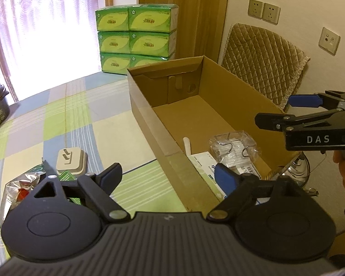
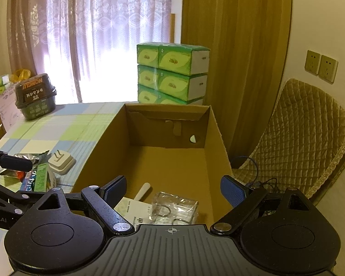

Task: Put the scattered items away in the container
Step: 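Move both tools back from the cardboard box to the items on the table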

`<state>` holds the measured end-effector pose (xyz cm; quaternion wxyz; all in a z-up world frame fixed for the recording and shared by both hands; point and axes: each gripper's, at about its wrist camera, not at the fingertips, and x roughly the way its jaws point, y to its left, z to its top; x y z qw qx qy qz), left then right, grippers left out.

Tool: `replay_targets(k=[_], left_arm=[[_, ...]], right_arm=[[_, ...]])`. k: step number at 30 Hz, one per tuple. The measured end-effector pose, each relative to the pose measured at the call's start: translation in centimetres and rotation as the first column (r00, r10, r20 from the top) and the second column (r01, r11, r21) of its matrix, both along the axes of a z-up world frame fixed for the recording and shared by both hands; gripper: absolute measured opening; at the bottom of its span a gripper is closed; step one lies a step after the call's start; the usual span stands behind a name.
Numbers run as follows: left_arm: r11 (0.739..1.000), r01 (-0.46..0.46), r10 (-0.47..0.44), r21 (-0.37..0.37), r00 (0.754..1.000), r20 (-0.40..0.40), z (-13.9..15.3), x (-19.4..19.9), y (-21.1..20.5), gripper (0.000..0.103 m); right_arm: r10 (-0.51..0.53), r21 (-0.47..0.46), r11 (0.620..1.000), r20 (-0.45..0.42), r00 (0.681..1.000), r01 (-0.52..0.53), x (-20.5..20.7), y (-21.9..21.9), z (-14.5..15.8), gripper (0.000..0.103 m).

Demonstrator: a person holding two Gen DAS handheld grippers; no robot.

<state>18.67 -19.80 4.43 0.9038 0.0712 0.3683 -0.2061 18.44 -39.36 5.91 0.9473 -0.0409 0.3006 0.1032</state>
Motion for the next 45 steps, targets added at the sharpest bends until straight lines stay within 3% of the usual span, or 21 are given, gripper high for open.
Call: replay_targets(k=[7, 16, 25, 36, 45], left_arm=[[0.999, -0.035, 0.035, 0.001, 0.999, 0.006, 0.1, -1.3, 2.3, 0.098], [0.992, -0.123, 0.123, 0.002, 0.992, -0.002, -0.2, -3.2, 7.3, 0.101], [0.969, -0.242, 0.242, 0.042, 0.97, -0.006, -1.4, -5.3, 13.5, 0.101], [0.948, -0.309, 0.311, 0.081, 0.95, -0.015, -2.5, -6.6, 18.9, 0.101], [0.938, -0.335, 0.339, 0.091, 0.94, -0.028, -4.0, -6.4, 21.6, 0.101]], right_arm=[[0.018, 0.006, 1.0, 0.007, 1.0, -0.018, -1.2, 1.2, 0.7, 0.093], [0.067, 0.018, 0.998, 0.025, 0.997, -0.067, -2.8, 4.0, 1.8, 0.093], [0.146, 0.05, 0.988, 0.029, 0.989, -0.148, -4.2, 7.9, 2.0, 0.093], [0.272, 0.051, 0.961, 0.034, 0.962, -0.273, -5.6, 13.2, 1.5, 0.093], [0.393, 0.003, 0.919, 0.007, 0.919, -0.393, -6.3, 17.7, -0.5, 0.093]])
